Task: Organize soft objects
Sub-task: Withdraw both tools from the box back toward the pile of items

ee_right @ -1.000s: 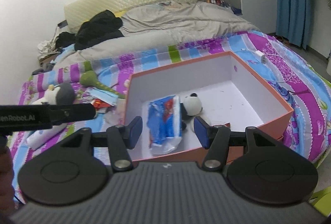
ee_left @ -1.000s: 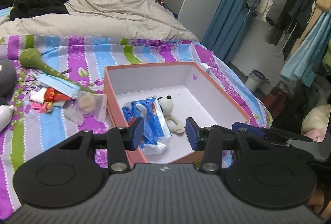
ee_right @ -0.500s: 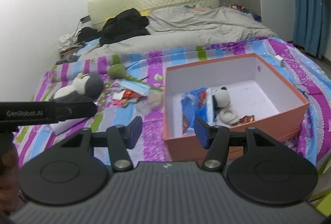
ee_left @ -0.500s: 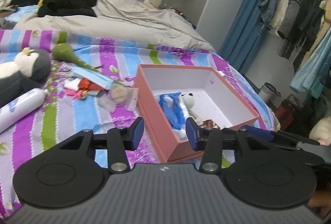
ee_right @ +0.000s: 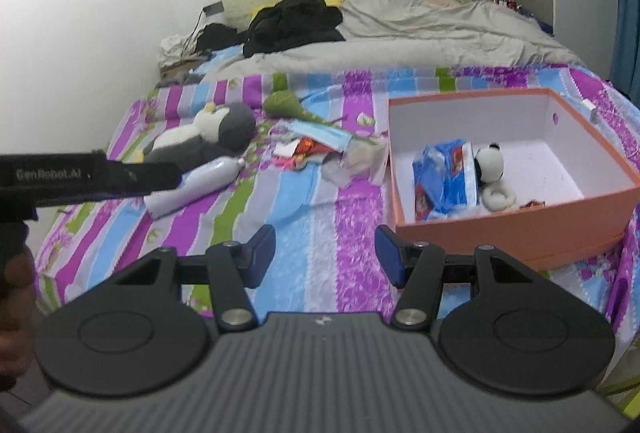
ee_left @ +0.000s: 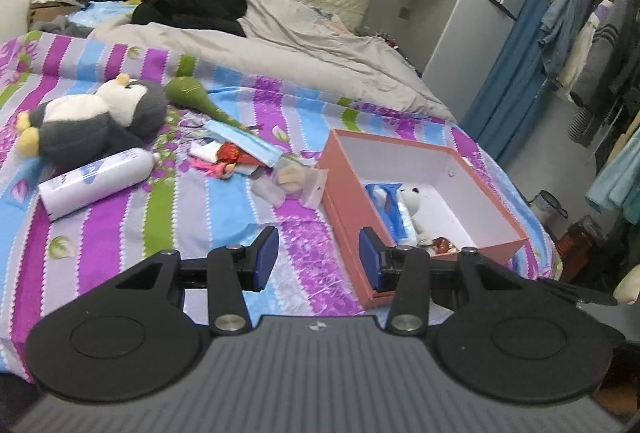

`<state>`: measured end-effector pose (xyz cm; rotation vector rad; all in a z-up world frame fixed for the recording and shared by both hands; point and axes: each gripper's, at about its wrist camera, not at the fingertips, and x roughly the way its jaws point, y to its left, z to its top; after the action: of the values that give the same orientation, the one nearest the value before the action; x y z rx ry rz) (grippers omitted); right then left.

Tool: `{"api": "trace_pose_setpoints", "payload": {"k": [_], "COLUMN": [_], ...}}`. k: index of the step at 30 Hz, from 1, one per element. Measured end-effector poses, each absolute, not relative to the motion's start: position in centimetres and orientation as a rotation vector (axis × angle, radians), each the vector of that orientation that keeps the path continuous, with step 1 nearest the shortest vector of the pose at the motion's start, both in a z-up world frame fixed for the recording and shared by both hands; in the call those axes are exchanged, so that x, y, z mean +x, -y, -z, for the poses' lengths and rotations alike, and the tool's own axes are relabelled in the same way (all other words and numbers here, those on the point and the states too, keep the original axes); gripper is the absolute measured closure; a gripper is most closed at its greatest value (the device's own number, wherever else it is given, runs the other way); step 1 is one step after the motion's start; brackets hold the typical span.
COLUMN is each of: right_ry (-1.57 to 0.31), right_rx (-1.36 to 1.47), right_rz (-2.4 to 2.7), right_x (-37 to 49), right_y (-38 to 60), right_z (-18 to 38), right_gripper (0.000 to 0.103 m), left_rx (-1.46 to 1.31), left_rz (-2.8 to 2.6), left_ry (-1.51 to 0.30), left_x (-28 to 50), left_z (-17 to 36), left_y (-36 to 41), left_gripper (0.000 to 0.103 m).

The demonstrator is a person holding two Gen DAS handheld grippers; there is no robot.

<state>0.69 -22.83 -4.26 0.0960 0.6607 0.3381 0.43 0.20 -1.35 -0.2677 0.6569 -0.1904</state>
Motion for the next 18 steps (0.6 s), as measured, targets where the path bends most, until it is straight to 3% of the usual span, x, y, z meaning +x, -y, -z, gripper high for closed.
{"api": "trace_pose_setpoints", "payload": {"k": [18], "right_ry": [-0.718], "right_rx": [0.024], "right_rz": [-0.396], "right_x": [7.9], "right_y": [16.7], "right_z": [7.8], "right_gripper": [0.045], "left_rx": [-0.313], "left_rz": [0.087], "left_ry": [-0.793], "left_x": [8.8], "left_z": [7.2], "left_y": [-4.8], "left_gripper": [0.052]}}
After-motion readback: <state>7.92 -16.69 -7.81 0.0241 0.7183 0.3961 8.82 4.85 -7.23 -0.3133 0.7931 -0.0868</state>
